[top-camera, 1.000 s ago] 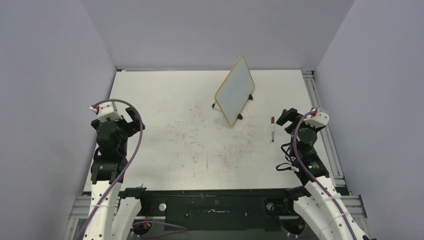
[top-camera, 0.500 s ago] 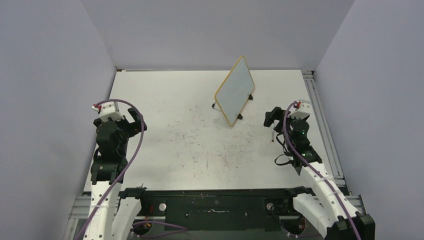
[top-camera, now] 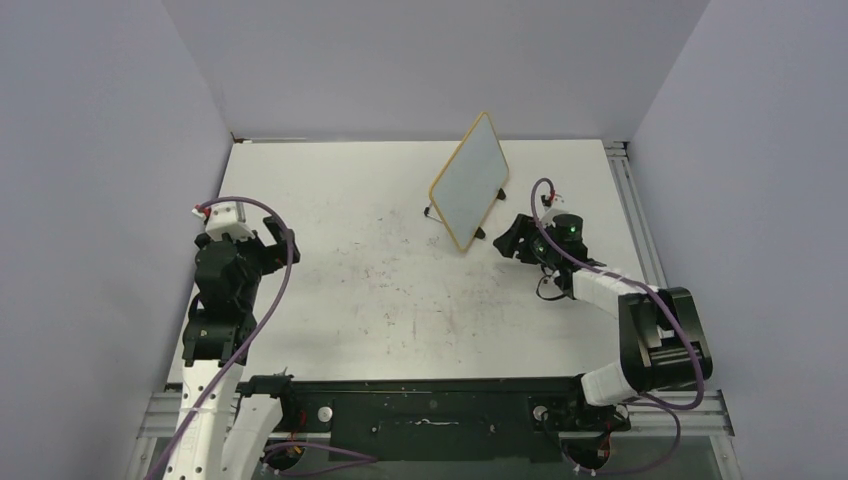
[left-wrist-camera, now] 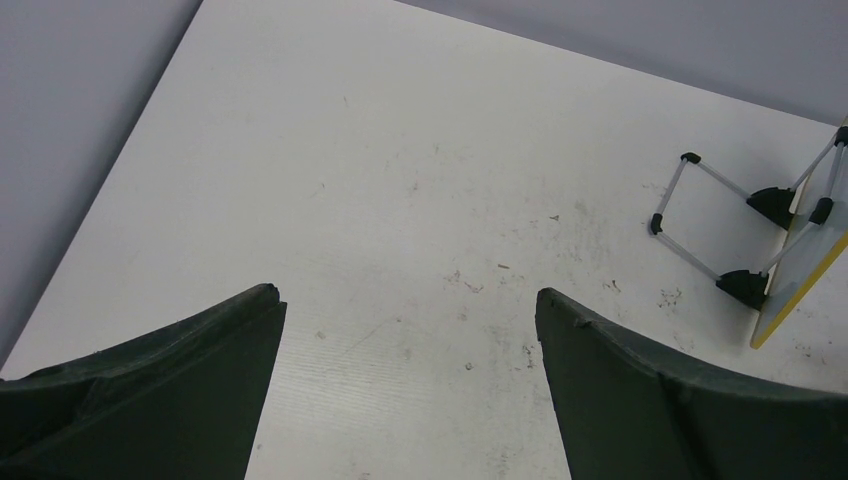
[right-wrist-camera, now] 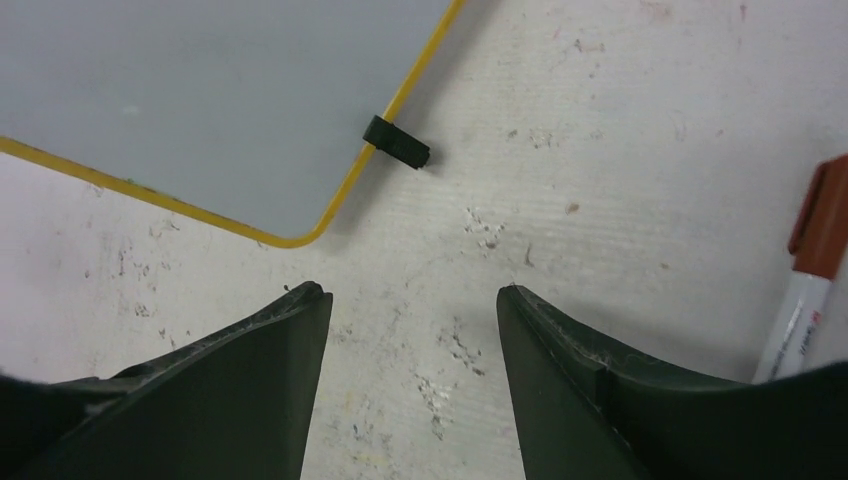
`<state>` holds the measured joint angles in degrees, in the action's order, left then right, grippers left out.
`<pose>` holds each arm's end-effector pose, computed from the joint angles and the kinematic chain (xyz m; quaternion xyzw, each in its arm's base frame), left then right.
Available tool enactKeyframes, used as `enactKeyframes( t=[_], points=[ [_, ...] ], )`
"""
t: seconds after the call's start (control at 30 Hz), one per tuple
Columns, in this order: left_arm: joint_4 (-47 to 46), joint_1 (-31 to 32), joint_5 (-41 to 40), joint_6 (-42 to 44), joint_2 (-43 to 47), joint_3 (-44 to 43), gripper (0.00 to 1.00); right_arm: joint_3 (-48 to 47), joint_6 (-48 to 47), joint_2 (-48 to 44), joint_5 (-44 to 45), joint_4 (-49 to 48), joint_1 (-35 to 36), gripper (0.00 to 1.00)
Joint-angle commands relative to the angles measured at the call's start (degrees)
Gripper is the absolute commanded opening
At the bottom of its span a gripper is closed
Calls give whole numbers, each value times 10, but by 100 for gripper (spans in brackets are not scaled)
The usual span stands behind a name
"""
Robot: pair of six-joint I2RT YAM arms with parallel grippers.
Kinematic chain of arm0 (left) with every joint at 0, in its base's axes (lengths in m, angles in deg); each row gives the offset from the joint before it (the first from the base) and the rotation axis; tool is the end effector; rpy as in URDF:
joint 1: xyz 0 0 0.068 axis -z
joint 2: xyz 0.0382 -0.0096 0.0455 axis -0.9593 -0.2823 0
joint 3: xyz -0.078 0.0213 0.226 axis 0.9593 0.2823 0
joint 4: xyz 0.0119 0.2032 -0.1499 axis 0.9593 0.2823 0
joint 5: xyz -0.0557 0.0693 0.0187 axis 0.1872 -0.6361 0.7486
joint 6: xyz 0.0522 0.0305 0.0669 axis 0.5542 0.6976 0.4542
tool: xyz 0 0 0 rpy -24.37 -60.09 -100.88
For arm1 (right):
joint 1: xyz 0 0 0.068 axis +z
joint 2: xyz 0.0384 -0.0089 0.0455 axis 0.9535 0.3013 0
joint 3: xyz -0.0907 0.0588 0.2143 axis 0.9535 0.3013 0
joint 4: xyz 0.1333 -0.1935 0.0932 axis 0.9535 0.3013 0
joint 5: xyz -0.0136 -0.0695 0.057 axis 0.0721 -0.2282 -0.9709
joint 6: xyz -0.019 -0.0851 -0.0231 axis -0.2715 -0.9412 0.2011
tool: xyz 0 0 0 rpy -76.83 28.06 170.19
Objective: Write a sentence on the whiteboard
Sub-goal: Move the whiteboard stand to the center of the board.
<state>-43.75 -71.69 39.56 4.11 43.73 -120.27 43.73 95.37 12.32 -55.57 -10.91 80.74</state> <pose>0.2083 0.0032 0.3021 -0.1306 0.7754 -0.0436 0.6163 0.3061 0.0760 0.1293 0.0396 0.8591 0.3073 0.4075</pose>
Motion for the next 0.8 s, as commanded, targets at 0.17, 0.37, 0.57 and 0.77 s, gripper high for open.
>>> enactKeyframes(
  t=[0.17,0.37,0.57,0.77],
  points=[
    [-33,10,13,9,2,2,96,-100,43,142,-82,-151,-2,52],
    [-34,10,23,11,-7,2,96,-132,64,221,-115,-198,5,43],
    [-33,10,29,12,-21,-1,96,-143,82,267,-130,-240,7,41],
    [-33,10,37,12,-28,-2,96,-148,91,286,-134,-263,6,42]
  ],
)
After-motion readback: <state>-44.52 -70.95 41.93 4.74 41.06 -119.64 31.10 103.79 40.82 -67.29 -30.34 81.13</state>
